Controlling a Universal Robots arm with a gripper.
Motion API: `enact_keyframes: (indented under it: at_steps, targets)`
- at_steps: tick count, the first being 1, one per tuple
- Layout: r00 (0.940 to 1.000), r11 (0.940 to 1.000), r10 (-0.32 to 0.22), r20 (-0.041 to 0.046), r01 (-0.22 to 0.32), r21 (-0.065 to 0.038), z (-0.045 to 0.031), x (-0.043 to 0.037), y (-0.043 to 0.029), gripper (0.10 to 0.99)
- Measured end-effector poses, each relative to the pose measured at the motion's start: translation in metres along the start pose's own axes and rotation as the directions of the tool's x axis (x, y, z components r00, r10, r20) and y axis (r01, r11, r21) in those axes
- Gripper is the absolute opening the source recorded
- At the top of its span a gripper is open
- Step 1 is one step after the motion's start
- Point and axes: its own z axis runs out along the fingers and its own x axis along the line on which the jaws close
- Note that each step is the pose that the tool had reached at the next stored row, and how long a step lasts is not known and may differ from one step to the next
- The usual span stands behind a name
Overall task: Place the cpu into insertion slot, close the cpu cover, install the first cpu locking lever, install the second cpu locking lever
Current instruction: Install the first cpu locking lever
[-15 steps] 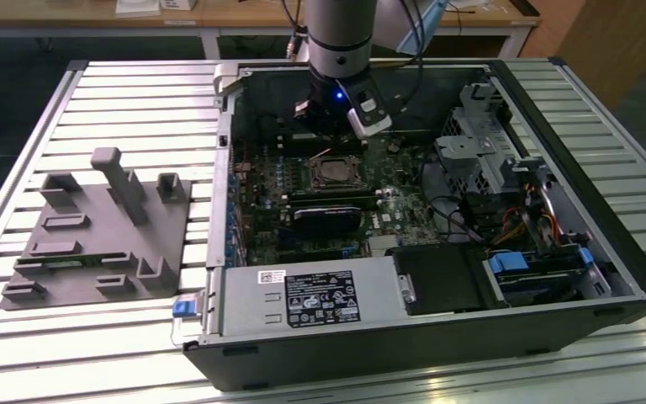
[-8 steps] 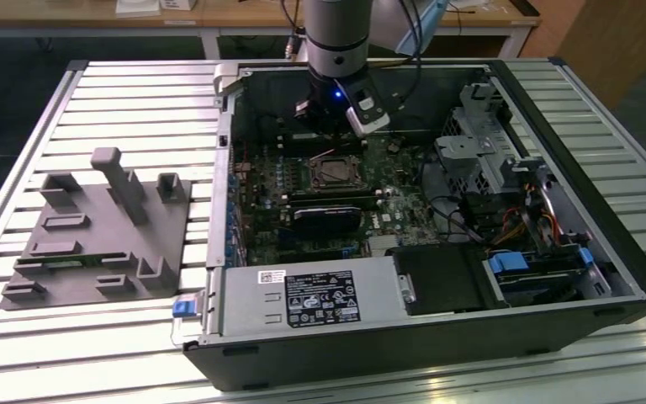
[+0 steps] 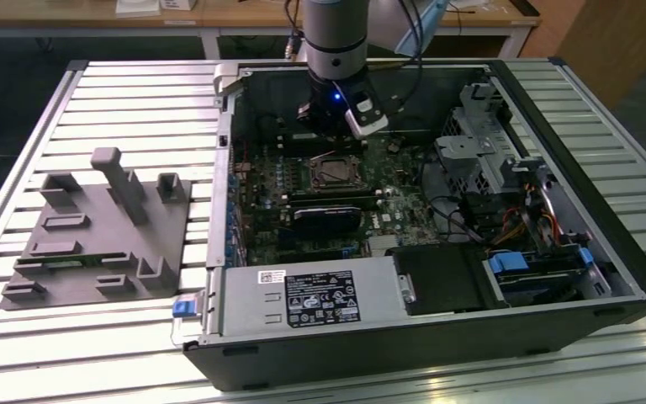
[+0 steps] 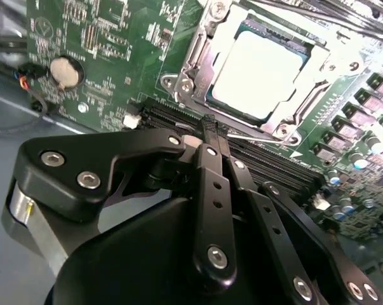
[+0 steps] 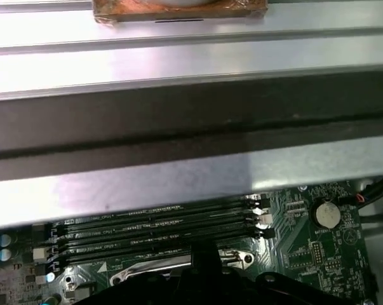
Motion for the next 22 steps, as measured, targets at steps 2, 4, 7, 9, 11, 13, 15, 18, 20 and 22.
enact_keyframes:
  at_steps: [2,4,7,9,11,13,15,18,20,22]
  targets:
    - [0.9998,0.9998,0.018,0.0031,-0.018,0.002,0.0008,0.0006,0.0006,0.106]
    - [0.9996,0.9996,0.028,0.0048,-0.028,0.003,0.0016,0.0016,0.0021,0.106]
    - [0.9993,0.9993,0.038,0.0064,-0.038,0.004,0.0028,0.0032,0.0053,0.106]
    - [0.999,0.999,0.045,0.0076,-0.045,0.005,0.0036,0.0041,0.0074,0.106]
    - [0.9985,0.9985,0.055,0.0095,-0.055,0.006,0.0045,0.0047,0.0087,0.106]
    - [0.9972,0.9972,0.074,0.0129,-0.074,0.008,0.0053,0.0049,0.0088,0.106]
    - [0.9953,0.9954,0.095,0.0166,-0.095,0.01,0.0061,0.0051,0.0089,0.106]
    - [0.9927,0.9928,0.119,0.0209,-0.119,0.012,0.0068,0.0065,0.0092,0.106]
    - [0.9909,0.9911,0.132,0.0234,-0.133,0.013,0.007,0.0072,0.0092,0.106]
    - [0.9887,0.9888,0.148,0.0264,-0.148,0.014,0.0075,0.0077,0.0091,0.106]
